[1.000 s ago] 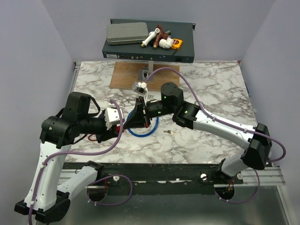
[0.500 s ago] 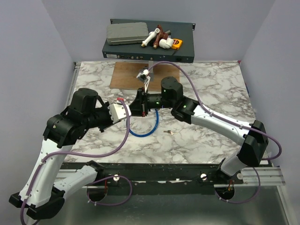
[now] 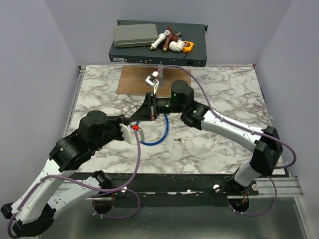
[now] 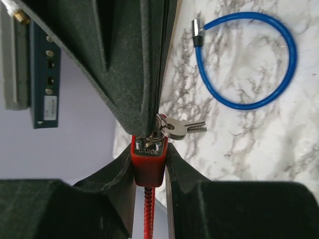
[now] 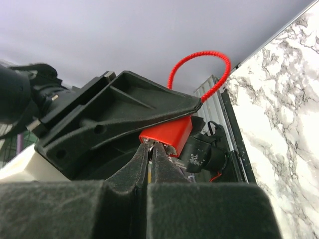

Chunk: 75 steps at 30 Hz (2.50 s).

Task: Unlock with the key
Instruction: Unlock the lock.

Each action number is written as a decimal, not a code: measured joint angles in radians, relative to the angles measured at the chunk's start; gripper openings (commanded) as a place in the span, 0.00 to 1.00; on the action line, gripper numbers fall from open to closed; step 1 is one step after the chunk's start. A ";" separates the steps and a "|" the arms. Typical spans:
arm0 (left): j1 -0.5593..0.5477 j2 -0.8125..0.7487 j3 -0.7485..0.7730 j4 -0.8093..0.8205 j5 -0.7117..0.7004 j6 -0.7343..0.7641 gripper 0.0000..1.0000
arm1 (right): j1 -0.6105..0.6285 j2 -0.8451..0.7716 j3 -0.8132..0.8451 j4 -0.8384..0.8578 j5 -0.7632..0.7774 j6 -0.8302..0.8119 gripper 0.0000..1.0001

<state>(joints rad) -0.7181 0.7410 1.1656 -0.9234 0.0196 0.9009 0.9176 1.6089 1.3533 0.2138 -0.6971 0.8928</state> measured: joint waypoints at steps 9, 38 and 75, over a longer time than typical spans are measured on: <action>-0.089 -0.021 -0.105 0.195 -0.187 0.150 0.00 | -0.027 0.000 0.016 -0.018 0.019 0.036 0.26; -0.013 0.335 0.499 -0.409 0.460 -0.370 0.00 | -0.036 -0.341 -0.034 -0.173 0.000 -0.652 1.00; 0.115 0.399 0.503 -0.525 0.711 -0.480 0.00 | 0.088 -0.251 -0.048 -0.266 -0.095 -0.933 0.09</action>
<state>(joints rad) -0.6029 1.1400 1.6684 -1.4479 0.7307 0.4210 1.0058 1.3579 1.3048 -0.0525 -0.7921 -0.0399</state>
